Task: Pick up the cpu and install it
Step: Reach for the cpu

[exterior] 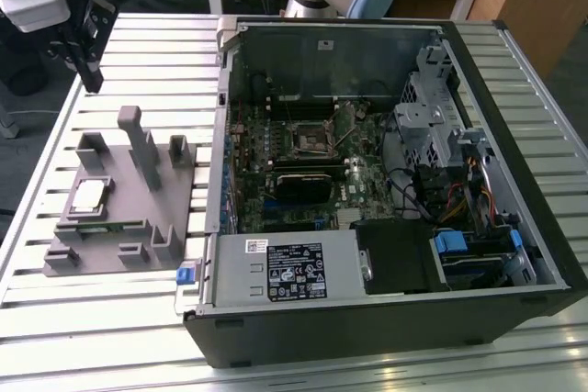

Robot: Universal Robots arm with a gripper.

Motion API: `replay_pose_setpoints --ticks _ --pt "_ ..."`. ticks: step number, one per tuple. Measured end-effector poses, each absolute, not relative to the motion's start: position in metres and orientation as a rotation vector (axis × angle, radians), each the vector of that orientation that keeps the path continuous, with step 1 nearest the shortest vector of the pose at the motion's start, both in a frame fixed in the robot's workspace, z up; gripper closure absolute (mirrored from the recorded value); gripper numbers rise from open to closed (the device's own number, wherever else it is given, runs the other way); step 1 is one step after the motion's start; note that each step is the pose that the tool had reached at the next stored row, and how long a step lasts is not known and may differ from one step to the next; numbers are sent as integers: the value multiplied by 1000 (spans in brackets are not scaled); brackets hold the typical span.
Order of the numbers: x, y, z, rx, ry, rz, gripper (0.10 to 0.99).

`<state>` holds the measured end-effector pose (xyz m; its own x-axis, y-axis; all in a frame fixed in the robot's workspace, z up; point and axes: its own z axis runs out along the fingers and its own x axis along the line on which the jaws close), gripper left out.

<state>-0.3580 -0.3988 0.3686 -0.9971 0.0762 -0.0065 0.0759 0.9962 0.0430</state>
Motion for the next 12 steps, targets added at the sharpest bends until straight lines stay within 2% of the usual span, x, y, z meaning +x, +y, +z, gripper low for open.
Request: replay_pose_setpoints --ticks 12 --pt "-398 -400 364 119 3135 67 980"
